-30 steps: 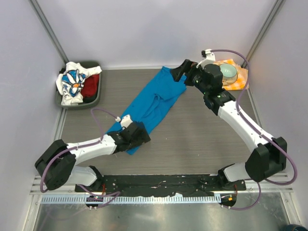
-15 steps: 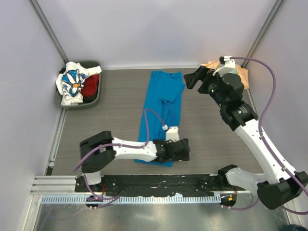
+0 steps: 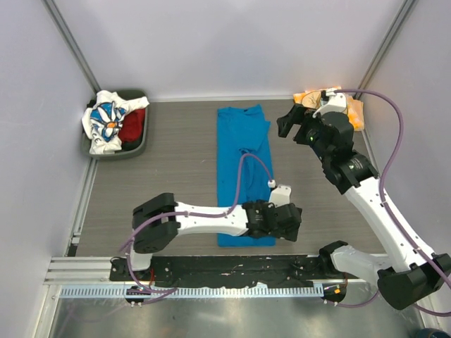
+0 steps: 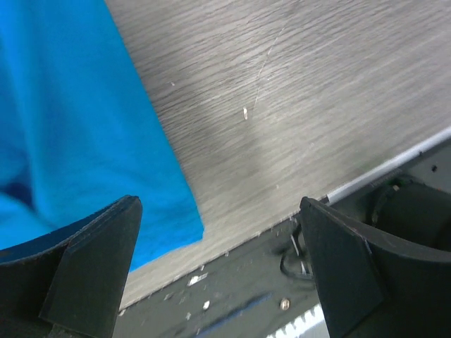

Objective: Fold and stack the t-shirts

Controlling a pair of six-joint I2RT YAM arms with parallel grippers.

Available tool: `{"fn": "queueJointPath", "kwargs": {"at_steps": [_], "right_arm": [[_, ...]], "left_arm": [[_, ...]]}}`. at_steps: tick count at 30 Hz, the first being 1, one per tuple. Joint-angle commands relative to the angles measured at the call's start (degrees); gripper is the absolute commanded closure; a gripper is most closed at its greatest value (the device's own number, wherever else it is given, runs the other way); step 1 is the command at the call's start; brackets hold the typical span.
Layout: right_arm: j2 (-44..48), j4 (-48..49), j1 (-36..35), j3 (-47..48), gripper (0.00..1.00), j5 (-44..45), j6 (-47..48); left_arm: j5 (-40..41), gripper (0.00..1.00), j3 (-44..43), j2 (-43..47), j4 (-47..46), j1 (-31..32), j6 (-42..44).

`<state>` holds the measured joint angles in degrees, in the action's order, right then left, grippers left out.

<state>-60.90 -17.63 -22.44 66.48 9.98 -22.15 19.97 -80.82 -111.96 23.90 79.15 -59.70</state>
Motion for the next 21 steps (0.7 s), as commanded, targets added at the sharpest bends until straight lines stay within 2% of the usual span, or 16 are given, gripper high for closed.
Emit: {"fn": "queueJointPath", "kwargs": {"at_steps": [1,4,7,13,17,21], "right_arm": [[-1.6,-0.4,-0.2,-1.0,0.00,6.8,-0.4],[-3.5,-6.2,-0.2,-0.6,0.00,10.0,-1.9],[-3.0,-11.5,-0.2,-2.4,0.00,9.8,-4.6],[5.0,-19.2,-0.3,-10.4,0.01,3.7,-11.0],[7.6,-25.3,-0.4,-14.3,0.04,-2.7,-13.3],[11.7,-29.3,-1.7,-18.4,0.06,-7.2,-16.1]], "left_arm": [[3.8,0.00,-4.7,13.3,9.0,-1.2,6.6],[6.5,0.00,-0.7,23.2,13.6,-2.9,6.5],[5.2,0.00,8.0,32.8,15.6,-6.5,3.8],[4.6,0.00,25.8,47.6,16.1,-9.1,-6.0],[1.1,0.00,36.0,50.2,12.4,-9.4,-11.0],[-2.8,0.00,41.2,48.9,7.7,-9.5,-13.9]]}}
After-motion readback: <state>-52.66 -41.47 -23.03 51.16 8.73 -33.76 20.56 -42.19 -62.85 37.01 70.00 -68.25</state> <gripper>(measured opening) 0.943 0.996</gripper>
